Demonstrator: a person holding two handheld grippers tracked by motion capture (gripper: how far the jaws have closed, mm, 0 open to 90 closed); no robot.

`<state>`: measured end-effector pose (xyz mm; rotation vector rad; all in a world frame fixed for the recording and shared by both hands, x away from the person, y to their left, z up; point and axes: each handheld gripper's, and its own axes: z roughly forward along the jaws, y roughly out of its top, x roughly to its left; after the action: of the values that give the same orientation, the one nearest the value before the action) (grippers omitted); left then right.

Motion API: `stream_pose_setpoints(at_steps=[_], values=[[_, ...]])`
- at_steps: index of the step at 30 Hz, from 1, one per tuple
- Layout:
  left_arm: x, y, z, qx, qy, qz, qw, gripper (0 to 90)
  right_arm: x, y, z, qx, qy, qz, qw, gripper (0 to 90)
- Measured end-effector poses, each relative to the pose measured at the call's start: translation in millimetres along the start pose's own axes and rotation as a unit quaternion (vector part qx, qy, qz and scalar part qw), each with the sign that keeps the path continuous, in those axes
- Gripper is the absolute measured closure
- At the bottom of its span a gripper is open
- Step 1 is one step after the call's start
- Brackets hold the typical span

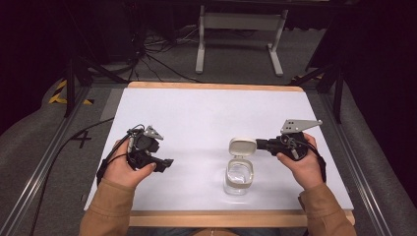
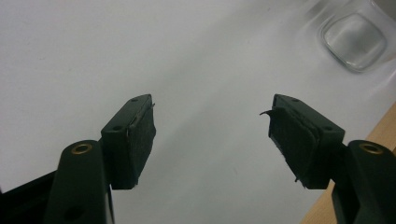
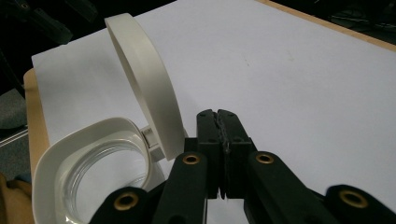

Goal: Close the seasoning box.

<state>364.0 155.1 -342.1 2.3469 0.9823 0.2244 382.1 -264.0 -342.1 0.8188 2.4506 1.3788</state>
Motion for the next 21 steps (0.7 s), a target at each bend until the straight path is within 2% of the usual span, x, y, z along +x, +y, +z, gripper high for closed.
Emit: stream_pose_setpoints(at_steps=[7, 21], values=[[-0.5, 1.6, 1.0, 0.002, -0.002, 0.007, 1.0, 32.1, 3.3, 0.5, -1.6, 0.0, 0.003, -0.004, 1.0, 89.1], [-2.0, 5.7, 3.2, 0.003, -0.004, 0.011, 0.9999, 32.1, 12.1, 2.9, -6.2, -0.002, 0.016, -0.026, 0.9995, 88.9]])
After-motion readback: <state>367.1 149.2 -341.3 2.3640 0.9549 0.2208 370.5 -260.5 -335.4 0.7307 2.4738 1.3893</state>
